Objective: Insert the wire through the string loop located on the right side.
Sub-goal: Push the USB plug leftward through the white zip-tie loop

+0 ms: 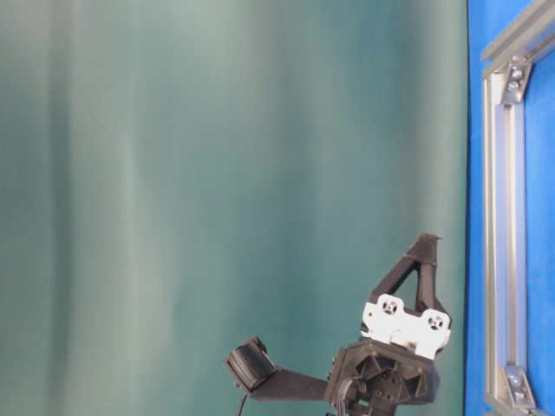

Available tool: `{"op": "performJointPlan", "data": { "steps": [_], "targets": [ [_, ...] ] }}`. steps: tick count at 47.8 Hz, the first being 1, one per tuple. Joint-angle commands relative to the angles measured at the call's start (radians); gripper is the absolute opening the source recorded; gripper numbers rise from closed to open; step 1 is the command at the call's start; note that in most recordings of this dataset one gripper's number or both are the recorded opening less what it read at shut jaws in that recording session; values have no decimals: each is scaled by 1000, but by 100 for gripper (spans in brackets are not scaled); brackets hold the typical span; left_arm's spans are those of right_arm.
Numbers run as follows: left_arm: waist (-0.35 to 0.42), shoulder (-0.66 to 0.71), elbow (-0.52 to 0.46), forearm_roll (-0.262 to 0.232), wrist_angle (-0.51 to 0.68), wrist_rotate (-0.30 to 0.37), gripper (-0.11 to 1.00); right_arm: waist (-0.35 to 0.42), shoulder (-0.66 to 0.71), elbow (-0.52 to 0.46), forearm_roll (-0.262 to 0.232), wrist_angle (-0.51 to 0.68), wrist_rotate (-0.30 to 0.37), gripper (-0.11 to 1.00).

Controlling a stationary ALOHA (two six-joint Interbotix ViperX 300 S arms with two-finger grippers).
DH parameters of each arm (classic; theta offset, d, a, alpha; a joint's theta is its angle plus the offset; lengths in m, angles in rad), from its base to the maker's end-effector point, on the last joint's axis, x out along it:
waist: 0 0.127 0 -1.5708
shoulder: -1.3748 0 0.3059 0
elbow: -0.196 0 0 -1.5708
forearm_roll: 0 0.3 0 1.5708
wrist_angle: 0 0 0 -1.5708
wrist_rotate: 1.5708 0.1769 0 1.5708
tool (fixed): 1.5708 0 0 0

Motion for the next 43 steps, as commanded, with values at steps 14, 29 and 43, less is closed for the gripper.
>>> {"op": "performJointPlan", "data": {
  "steps": [14,29,43],
  "targets": [
    [-2,-34,-8,3,-11,0,0,-11,94,-106,3,-15,0,-3],
    [-12,-34,-6,3,-14,-2,0,-11,94,-104,3,-15,0,-3],
    [-149,-34,-6,3,-14,-5,0,-11,94,-104,3,-15,0,-3]
  ]
}}
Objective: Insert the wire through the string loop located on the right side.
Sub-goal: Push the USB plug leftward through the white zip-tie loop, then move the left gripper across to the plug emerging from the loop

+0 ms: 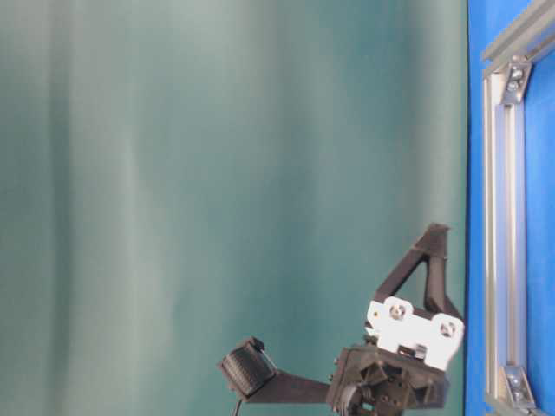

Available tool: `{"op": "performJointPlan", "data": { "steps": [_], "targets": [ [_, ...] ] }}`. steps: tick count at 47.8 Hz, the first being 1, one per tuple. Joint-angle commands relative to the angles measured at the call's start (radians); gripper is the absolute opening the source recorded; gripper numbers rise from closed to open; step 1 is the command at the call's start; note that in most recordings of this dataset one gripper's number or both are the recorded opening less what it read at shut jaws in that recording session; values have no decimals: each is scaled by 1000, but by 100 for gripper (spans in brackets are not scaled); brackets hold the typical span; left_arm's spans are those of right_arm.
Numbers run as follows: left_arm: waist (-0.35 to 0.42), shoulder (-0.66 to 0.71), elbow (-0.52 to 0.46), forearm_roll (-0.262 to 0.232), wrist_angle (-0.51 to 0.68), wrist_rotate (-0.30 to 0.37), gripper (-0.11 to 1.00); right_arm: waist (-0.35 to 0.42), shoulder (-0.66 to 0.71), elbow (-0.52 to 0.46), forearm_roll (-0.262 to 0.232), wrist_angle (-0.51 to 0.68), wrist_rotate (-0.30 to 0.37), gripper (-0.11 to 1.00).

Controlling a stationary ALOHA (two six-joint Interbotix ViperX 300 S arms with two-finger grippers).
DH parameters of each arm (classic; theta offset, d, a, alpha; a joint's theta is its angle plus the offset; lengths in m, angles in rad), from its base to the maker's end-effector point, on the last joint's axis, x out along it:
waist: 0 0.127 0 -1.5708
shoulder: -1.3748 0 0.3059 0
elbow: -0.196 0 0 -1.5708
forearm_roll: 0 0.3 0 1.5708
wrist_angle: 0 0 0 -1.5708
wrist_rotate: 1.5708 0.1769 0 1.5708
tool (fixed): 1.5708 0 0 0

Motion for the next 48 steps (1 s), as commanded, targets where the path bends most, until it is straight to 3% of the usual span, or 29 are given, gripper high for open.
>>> {"op": "performJointPlan", "data": {
  "steps": [1,11,23,32,48],
  "targets": [
    [-60,-34,-6,3,-9,-2,0,-3,-6,-12,2,-12,0,-3],
    [-192,-34,-2,3,2,-12,0,-3,-6,-12,2,-12,0,-3],
    [-316,-34,-3,3,6,-78,0,-3,-6,-14,2,-9,0,-3],
    [-359,-28,-15,3,8,-94,0,-3,-6,-14,2,-9,0,-3],
    [-362,-6,-69,3,40,-94,0,-3,-6,-14,2,-9,0,-3]
  ]
}}
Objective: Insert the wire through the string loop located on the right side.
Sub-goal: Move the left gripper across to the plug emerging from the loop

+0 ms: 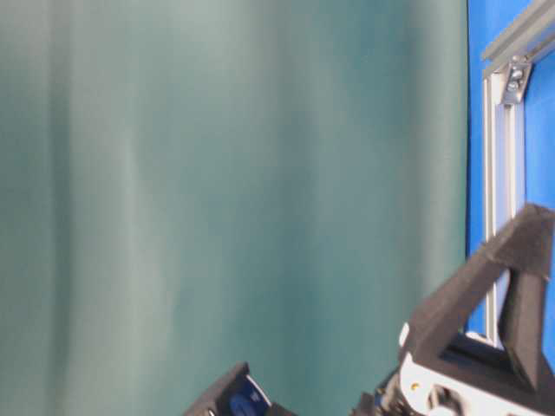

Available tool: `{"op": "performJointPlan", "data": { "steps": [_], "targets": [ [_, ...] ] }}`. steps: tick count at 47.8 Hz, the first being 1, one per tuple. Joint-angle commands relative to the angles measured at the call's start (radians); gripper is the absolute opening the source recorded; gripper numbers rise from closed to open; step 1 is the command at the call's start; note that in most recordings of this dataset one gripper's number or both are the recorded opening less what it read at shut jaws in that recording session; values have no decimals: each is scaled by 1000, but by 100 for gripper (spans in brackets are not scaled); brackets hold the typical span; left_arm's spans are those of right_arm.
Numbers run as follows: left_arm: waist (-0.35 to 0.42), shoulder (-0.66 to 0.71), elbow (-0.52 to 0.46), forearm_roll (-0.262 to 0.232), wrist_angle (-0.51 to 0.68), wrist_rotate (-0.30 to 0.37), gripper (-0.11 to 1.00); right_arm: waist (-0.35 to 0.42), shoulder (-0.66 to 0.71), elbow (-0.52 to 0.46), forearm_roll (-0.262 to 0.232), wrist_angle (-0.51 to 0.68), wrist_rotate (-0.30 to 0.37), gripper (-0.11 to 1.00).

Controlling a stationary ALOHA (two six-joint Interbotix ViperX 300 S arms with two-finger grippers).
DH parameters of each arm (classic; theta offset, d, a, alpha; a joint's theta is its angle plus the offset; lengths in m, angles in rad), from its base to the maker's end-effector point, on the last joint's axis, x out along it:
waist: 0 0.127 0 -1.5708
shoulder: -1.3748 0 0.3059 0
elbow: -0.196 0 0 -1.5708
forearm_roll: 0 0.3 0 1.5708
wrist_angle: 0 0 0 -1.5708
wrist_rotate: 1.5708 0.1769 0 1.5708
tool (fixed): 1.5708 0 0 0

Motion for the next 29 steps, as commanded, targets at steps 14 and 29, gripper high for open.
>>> {"op": "performJointPlan", "data": {
  "steps": [14,29],
  "targets": [
    [3,61,-221,3,187,14,0,-2,-8,-12,2,-8,0,-3],
    [35,117,-356,3,298,25,0,-2,-8,-12,2,-6,0,-3]
  ]
}}
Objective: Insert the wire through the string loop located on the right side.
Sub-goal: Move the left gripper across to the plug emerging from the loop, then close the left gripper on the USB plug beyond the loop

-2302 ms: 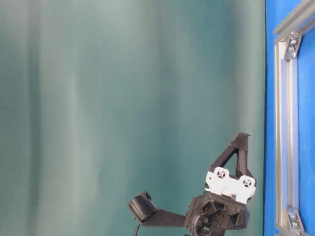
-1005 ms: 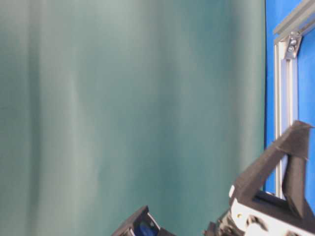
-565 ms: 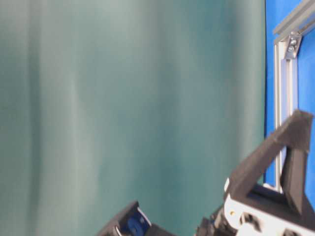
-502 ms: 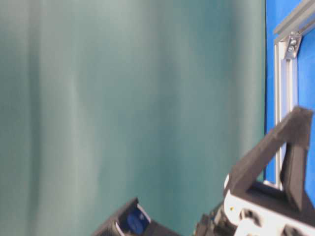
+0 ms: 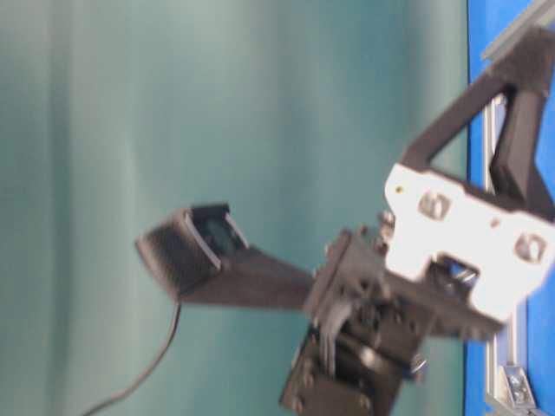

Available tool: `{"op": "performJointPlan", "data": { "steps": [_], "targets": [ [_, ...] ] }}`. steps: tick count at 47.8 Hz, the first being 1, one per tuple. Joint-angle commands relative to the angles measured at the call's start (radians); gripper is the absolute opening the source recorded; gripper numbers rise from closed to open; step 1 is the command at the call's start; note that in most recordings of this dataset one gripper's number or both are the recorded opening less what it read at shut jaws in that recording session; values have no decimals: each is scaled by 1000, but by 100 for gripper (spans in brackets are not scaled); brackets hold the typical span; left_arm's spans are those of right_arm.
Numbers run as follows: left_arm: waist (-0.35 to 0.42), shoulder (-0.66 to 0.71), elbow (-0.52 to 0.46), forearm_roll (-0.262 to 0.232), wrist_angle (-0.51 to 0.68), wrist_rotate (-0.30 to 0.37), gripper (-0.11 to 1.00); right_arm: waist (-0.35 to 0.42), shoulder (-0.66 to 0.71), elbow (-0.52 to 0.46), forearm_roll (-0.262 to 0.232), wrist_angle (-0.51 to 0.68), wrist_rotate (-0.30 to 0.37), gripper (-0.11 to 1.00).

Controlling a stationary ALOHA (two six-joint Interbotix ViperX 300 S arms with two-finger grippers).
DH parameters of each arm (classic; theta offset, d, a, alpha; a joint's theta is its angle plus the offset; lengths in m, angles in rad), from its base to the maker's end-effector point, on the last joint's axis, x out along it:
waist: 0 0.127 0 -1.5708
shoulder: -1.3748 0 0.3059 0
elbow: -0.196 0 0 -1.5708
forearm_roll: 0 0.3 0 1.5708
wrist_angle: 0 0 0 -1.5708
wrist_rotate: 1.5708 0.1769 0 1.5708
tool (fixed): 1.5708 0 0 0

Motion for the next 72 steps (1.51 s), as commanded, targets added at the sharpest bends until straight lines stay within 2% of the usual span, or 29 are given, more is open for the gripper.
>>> {"op": "performJointPlan", "data": {
  "steps": [1,13,18,22,27,31,35,46,72],
  "targets": [
    [8,-14,-35,3,11,5,0,-2,-8,-12,2,-9,0,-3],
    [8,-11,-35,3,12,15,1,-2,-8,-12,2,-9,0,-3],
    [8,-9,-34,3,12,15,8,-2,-8,-11,2,-8,0,-3],
    [9,-9,-34,3,12,15,24,-2,-8,-12,2,-8,0,-3],
    [9,-9,-35,5,12,15,57,-2,-6,-12,2,-8,0,-3],
    [9,-9,-34,3,12,15,79,-2,-8,-12,2,-8,0,-3],
    [11,-9,-32,3,12,15,92,-2,-8,-12,2,-8,0,-3],
    [14,-6,-34,3,12,15,90,-2,-8,-12,2,-6,0,-3],
    [40,100,-49,3,8,12,90,-2,-6,-12,2,-6,0,-3]
  ]
}}
